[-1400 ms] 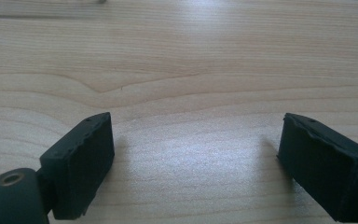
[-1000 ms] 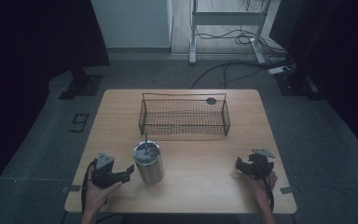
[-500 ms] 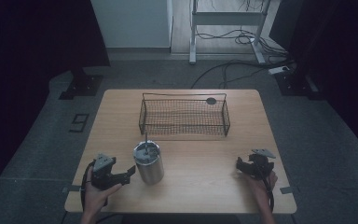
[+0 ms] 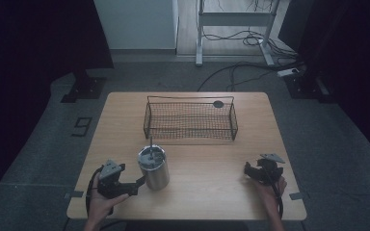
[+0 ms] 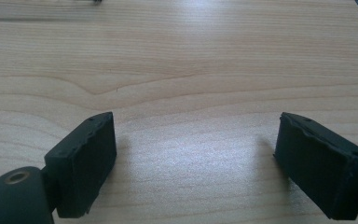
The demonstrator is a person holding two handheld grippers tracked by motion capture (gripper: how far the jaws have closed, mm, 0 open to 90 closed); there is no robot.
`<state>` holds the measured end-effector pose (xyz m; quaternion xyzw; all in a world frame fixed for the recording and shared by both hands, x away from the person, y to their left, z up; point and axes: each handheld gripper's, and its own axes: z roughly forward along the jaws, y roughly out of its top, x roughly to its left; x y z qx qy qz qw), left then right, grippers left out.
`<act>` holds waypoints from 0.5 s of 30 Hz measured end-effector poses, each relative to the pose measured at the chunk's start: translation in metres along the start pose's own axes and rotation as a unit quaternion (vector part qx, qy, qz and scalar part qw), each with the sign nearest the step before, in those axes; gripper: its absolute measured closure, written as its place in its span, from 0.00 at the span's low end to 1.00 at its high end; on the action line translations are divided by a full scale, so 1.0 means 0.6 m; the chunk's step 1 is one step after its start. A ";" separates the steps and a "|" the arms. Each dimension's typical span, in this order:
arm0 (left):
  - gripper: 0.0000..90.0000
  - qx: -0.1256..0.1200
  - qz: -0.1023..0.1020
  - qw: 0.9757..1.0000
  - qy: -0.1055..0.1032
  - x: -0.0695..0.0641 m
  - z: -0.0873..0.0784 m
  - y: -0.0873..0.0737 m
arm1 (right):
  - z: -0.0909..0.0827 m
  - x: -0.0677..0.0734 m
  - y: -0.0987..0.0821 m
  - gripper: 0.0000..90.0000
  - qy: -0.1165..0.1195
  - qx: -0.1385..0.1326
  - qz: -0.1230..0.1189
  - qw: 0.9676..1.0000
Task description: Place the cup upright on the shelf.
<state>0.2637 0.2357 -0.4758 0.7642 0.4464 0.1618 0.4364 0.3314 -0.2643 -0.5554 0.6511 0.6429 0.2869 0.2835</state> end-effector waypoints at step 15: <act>0.00 0.006 0.037 0.998 -0.042 -0.035 0.011 0.007 | -0.001 -0.001 0.000 0.14 -0.001 0.000 0.000 1.000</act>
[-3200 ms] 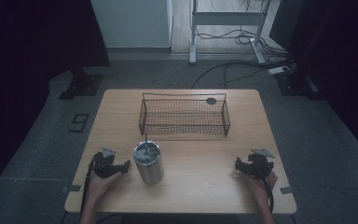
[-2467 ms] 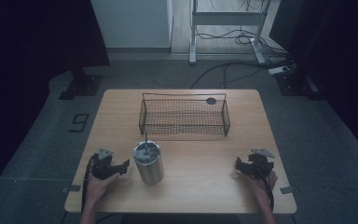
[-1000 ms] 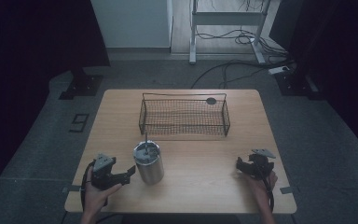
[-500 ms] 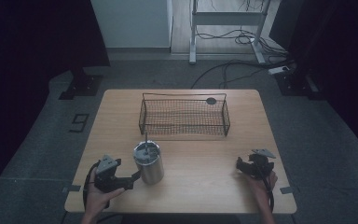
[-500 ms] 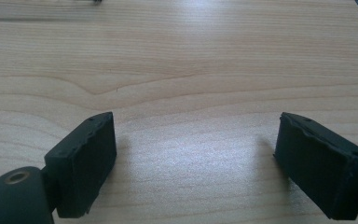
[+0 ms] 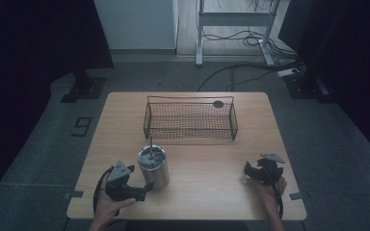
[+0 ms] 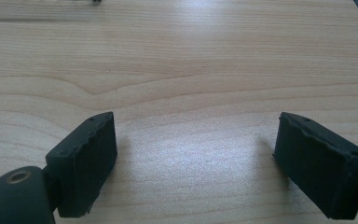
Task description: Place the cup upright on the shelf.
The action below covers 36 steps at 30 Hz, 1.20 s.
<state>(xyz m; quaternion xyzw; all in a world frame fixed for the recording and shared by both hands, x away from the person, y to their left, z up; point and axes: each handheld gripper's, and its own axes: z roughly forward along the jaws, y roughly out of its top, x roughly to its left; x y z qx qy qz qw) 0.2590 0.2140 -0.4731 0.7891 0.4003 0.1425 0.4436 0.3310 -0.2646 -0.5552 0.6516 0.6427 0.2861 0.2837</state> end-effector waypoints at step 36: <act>0.00 -0.012 -0.004 1.000 0.021 -0.005 0.065 0.037 | 0.000 0.000 0.000 0.14 0.000 0.000 0.002 1.000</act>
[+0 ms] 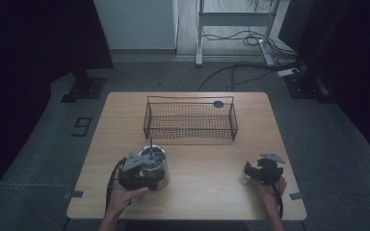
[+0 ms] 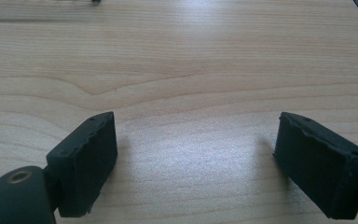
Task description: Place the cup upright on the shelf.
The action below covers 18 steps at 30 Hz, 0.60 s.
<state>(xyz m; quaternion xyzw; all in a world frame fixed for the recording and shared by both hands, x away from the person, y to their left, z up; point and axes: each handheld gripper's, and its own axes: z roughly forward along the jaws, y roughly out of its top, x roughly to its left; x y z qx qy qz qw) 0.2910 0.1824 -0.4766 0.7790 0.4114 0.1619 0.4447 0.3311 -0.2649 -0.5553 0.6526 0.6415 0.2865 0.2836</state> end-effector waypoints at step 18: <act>0.03 -0.021 0.023 0.999 0.026 -0.007 0.024 0.002 | 0.000 -0.001 0.000 0.14 0.000 0.000 0.001 1.000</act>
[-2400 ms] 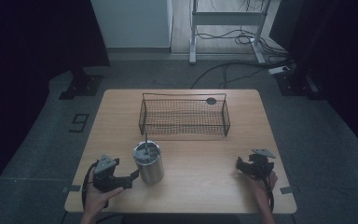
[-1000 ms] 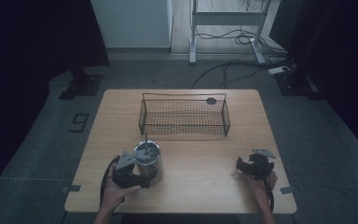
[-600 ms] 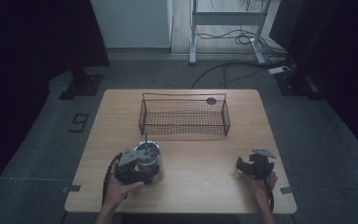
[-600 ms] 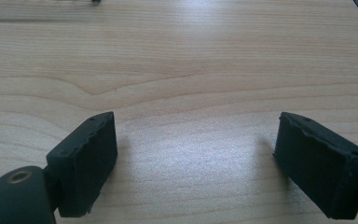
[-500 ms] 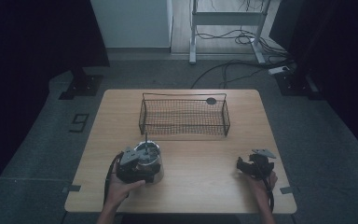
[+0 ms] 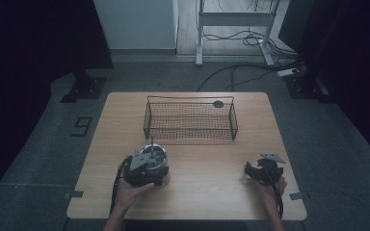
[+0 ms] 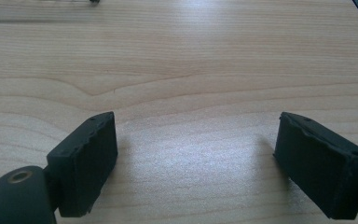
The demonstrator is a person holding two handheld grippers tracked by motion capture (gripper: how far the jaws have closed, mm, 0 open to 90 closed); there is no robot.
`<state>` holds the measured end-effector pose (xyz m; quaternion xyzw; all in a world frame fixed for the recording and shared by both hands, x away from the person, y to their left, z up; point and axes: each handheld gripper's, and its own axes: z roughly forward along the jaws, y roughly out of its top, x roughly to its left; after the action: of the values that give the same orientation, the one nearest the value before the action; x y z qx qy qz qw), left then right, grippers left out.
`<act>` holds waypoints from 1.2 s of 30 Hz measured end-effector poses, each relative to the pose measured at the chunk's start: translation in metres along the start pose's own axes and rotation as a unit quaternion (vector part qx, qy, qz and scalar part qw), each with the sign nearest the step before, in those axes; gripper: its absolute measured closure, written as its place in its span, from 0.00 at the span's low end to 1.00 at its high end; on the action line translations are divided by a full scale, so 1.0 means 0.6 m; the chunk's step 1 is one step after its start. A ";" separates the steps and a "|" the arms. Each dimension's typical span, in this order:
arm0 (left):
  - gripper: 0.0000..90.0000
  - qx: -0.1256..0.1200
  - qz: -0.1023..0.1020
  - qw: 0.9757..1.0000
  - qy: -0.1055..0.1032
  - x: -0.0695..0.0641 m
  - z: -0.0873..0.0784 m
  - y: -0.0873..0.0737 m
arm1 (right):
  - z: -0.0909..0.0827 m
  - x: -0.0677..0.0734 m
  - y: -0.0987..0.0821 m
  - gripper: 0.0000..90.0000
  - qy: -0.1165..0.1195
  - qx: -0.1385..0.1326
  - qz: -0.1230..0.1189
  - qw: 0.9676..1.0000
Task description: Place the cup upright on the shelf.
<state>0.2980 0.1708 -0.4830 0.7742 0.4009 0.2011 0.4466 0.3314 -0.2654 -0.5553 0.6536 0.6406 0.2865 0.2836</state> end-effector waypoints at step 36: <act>0.04 -0.039 -0.033 0.998 0.029 0.019 -0.032 0.011 | 0.000 -0.001 0.000 0.14 -0.007 -0.001 0.007 1.000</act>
<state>0.2950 0.1880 -0.4680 0.7366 0.4309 0.2237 0.4709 0.3313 -0.2660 -0.5553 0.6600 0.6336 0.2845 0.2864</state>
